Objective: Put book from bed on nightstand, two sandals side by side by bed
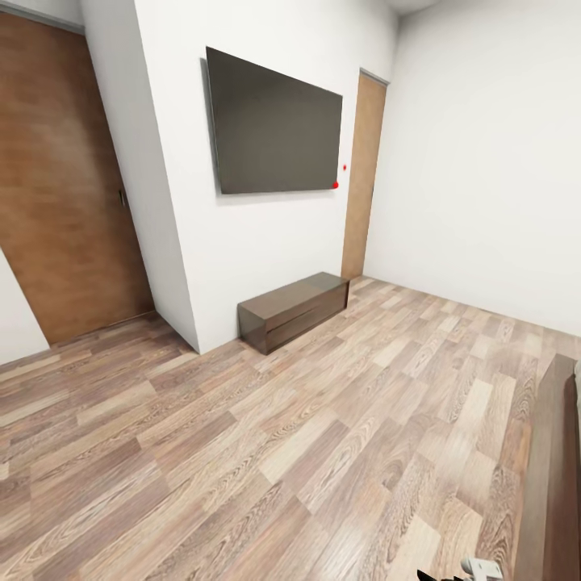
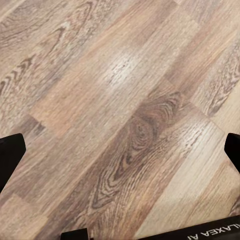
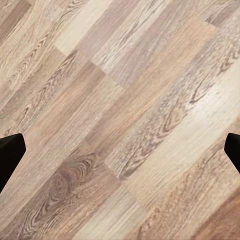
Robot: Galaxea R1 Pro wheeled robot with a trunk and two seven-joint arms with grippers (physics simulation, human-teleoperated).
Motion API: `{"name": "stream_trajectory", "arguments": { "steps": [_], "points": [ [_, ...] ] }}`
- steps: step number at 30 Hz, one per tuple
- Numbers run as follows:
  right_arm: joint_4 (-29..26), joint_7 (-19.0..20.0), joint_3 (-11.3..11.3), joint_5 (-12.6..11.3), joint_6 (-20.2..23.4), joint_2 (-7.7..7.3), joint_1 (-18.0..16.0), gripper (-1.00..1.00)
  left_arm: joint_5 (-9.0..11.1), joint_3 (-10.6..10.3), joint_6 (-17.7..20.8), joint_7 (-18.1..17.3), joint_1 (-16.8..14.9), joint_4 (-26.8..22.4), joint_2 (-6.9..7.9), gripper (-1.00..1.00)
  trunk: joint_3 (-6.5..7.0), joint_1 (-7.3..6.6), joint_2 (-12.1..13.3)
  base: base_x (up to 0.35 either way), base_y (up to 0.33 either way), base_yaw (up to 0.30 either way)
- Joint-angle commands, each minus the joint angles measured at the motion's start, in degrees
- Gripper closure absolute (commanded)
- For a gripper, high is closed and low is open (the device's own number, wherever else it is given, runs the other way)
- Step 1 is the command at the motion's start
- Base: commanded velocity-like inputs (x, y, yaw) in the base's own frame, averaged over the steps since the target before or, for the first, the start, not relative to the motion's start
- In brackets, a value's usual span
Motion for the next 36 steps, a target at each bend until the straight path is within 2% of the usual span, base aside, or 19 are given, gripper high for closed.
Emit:
{"name": "stream_trajectory", "arguments": {
  "steps": [1, 15, 24, 36],
  "points": [
    [0.2, 0.3, 0.5, -0.4, -0.4, 0.03, -0.1, -1.00, 0.4, -0.2, -0.1, -0.3, 0.0, 0.1, 0.02, -1.00, -0.14, 0.00, 0.0, 0.000, 0.000, 0.000],
    [0.2, 0.3, 0.5, -0.4, -0.4, 0.03, -0.1, -1.00, 0.4, -0.2, -0.1, -0.3, 0.0, 0.1, 0.02, -1.00, -1.35, 0.00, 0.0, 0.000, 0.000, 0.000],
    [0.2, 0.3, 0.5, -0.4, -0.4, 0.03, -0.1, -1.00, 0.4, -0.2, -0.1, -0.3, 0.0, 0.1, 0.02, -1.00, -1.62, 0.00, 0.0, 0.000, 0.000, 0.000],
    [0.2, 0.3, 0.5, -0.4, -0.4, 0.03, -0.1, -1.00, 0.4, -0.2, -0.1, -0.3, 0.0, 0.1, 0.02, -1.00, 0.52, -2.64, 4.8, 0.000, 0.000, 0.000]
  ]
}}
